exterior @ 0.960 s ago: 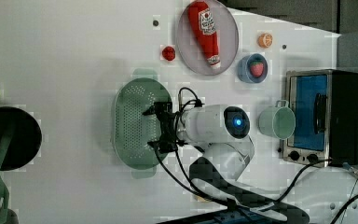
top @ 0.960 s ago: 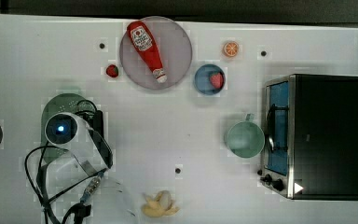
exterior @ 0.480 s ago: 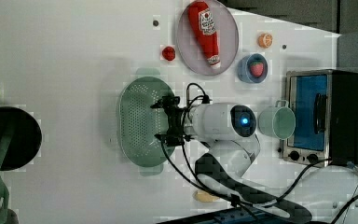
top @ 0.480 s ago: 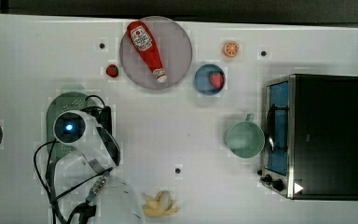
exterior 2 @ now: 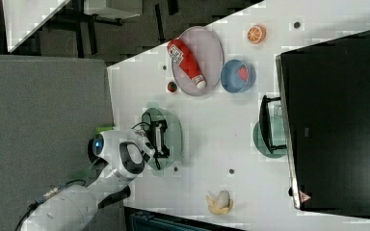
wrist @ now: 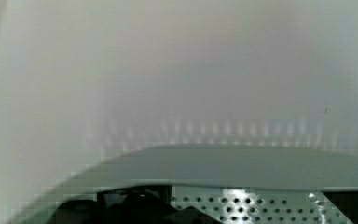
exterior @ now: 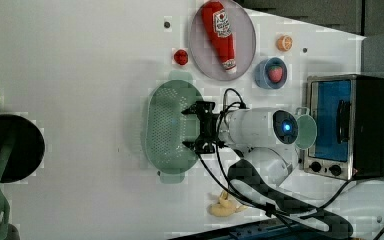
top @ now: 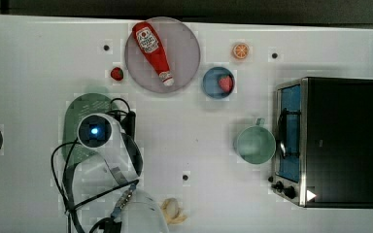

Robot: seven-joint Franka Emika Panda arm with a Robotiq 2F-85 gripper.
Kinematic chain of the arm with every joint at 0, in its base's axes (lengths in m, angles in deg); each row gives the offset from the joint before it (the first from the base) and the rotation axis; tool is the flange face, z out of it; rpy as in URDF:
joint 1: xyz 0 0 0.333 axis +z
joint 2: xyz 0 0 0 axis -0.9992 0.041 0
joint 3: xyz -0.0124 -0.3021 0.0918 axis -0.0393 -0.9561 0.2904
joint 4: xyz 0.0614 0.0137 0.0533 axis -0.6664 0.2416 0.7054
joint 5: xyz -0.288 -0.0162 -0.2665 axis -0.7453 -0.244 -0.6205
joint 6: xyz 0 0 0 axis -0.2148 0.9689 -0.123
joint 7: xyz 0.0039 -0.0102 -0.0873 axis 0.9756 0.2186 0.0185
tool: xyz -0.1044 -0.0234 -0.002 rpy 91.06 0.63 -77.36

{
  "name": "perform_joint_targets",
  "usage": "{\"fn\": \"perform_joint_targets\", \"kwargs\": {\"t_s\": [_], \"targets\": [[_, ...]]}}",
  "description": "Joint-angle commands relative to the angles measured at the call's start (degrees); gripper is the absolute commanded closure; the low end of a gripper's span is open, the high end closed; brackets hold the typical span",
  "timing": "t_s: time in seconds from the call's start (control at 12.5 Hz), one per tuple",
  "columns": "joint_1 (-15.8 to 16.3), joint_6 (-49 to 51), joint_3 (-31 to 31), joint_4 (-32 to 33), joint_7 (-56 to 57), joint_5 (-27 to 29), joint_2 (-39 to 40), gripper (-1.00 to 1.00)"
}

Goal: Drag strainer left to right.

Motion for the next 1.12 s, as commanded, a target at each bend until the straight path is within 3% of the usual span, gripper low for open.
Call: {"fn": "perform_joint_targets", "kwargs": {"t_s": [0.08, 0.56, 1.12], "targets": [[-3.96, 0.36, -0.73, 2.61, 3.67, -0.57, -2.76, -1.0], [-8.35, 0.36, -4.43, 6.64, 10.71, -0.56, -6.32, -1.0], [-10.93, 0.16, -12.81, 7.45, 23.38, -0.56, -7.55, -1.0]]}}
